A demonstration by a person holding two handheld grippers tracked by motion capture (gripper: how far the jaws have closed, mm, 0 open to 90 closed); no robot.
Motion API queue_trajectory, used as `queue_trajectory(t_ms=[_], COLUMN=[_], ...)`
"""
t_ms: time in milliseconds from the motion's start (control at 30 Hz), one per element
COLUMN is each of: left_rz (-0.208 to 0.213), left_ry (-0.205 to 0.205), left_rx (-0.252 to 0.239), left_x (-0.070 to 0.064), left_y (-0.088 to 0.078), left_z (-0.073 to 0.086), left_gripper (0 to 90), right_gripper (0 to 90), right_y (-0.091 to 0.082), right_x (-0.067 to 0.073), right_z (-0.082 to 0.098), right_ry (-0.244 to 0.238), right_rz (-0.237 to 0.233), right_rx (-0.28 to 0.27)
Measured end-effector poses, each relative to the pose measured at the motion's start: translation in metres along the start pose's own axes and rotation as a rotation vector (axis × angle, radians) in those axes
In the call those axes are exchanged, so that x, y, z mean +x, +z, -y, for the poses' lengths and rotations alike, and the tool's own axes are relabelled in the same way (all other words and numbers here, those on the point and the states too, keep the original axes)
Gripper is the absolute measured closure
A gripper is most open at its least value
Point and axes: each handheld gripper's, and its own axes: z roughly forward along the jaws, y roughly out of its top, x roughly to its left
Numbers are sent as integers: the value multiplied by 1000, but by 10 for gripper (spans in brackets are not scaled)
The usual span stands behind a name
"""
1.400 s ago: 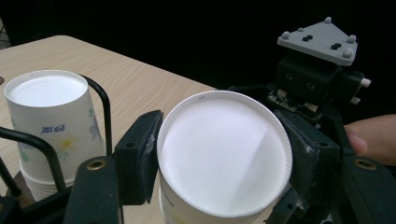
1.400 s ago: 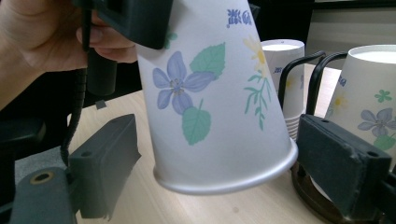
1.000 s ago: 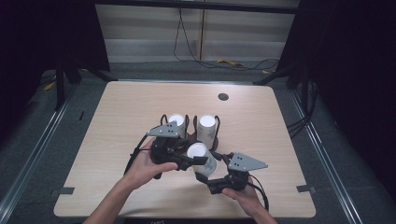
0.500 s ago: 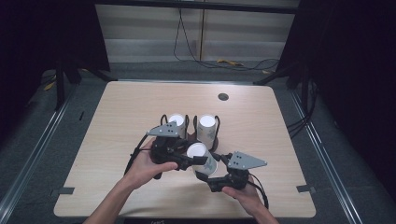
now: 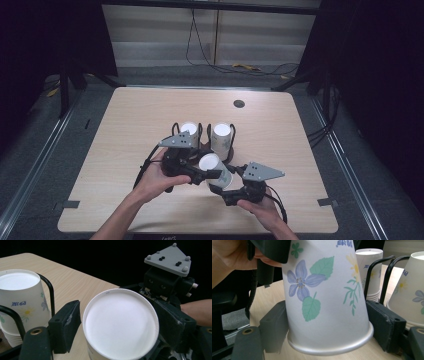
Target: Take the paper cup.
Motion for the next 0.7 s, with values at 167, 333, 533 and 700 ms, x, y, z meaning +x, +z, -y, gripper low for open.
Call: queue_trajectory(t_ms=[167,333,533,700], left_rz=[-10,-25,-53,-44], left_ry=[7,5,47,76], left_rx=[-10,-30,-15,3], left_x=[0,1,3,2], left_y=[-3,-9,-14,-16], left_z=[-1,-2,-3,-4], left_gripper=[210,194,213,240], right_gripper=[231,237,247,252], right_y=[-1,-5,-9,-9], right_x=[-1,-5,-10,-13], right_z=[-1,-4,-11,-20], right_ry=[2,-2,-31,-64], right_rz=[-6,14,22,20], right_rx=[14,52,136,205])
